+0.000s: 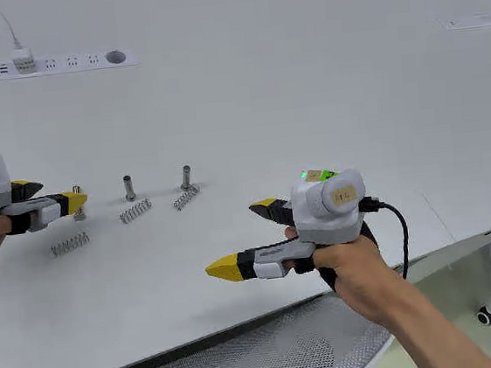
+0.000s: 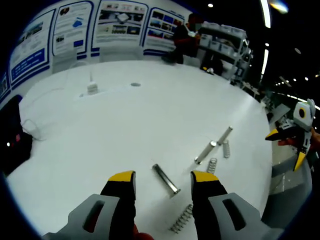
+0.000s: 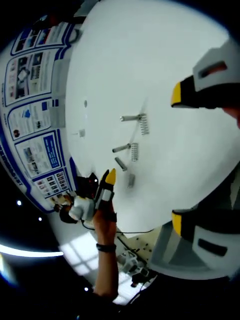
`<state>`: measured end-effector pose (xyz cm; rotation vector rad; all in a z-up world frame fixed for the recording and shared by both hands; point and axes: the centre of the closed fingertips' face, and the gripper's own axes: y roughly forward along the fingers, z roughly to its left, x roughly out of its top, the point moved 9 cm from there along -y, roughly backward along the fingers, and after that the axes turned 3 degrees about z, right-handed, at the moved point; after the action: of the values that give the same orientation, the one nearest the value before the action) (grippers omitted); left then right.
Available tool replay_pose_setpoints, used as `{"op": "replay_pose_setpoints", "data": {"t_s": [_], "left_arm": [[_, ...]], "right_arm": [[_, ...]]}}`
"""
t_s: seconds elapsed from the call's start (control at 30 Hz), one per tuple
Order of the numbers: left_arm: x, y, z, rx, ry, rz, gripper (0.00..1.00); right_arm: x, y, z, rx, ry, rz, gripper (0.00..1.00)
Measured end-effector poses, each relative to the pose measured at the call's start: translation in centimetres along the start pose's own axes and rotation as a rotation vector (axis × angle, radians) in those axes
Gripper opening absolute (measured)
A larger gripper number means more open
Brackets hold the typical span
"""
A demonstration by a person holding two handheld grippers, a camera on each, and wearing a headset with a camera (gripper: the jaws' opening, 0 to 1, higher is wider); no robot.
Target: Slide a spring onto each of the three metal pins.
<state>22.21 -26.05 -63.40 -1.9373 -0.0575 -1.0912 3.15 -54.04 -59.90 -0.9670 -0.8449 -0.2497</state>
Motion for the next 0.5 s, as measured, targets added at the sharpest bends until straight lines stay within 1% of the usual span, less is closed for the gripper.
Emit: {"op": "replay_pose_setpoints", "data": {"t_s": [0.13,0.23,0.3,0.4,0.5], "left_arm": [[-0.2,0.7,0.4,0.011,-0.029,-0.006,0.39],[-0.4,1.3,0.4,0.025,-0.054,-0.006,0.36],[-0.5,1.7,0.4,0.027,-0.063,-0.008,0.34],[-0.7,2.3,0.1,0.039,-0.079,0.0,0.3],[-0.8,3.0,-0.2,0.052,-0.084,0.01,0.27]], "right_arm": [[-0.2,0.2,0.0,0.005,0.022,-0.015,0.83],[-0.4,0.4,0.0,0.011,0.033,-0.014,0.83],[-0.5,0.4,0.0,0.014,0.034,-0.009,0.83],[-0.5,0.5,-0.1,0.017,0.035,-0.003,0.82],[-0.2,0.5,-0.2,0.021,0.036,-0.002,0.82]]}}
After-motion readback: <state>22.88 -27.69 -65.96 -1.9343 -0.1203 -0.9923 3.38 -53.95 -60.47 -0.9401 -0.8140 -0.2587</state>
